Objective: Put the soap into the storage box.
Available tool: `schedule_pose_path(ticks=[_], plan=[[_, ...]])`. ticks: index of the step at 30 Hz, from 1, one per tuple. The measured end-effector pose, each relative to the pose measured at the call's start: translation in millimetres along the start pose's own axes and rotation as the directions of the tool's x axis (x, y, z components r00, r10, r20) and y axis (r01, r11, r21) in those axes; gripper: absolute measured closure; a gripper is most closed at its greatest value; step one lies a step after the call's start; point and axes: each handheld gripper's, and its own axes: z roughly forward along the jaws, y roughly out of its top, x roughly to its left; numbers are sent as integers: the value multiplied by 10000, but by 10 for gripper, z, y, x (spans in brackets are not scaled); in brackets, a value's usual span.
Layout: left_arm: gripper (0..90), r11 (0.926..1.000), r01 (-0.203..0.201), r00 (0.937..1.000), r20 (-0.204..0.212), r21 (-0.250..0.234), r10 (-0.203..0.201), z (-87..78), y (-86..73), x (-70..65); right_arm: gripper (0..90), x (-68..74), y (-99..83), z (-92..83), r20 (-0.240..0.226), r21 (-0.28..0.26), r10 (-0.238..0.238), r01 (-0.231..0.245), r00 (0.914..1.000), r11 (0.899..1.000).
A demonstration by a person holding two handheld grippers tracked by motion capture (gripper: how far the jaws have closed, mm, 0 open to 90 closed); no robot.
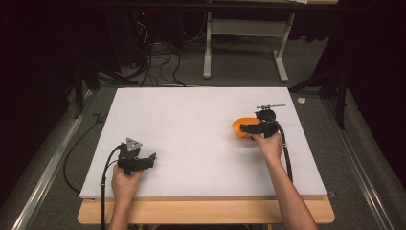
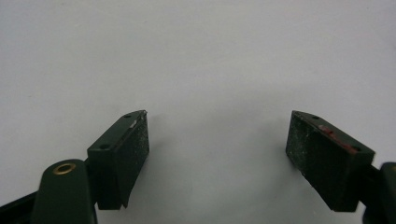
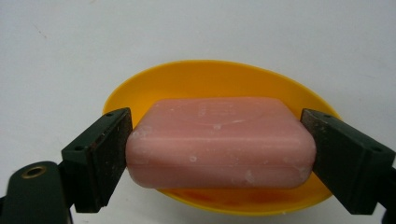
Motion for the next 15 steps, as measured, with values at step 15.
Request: schedule_pose_path(ticks=[15], plan=[[218, 10000, -4, 10000, 7, 29, 4, -2, 1, 0, 134, 11, -60, -74, 122, -129, -288, 290, 9995, 9995]])
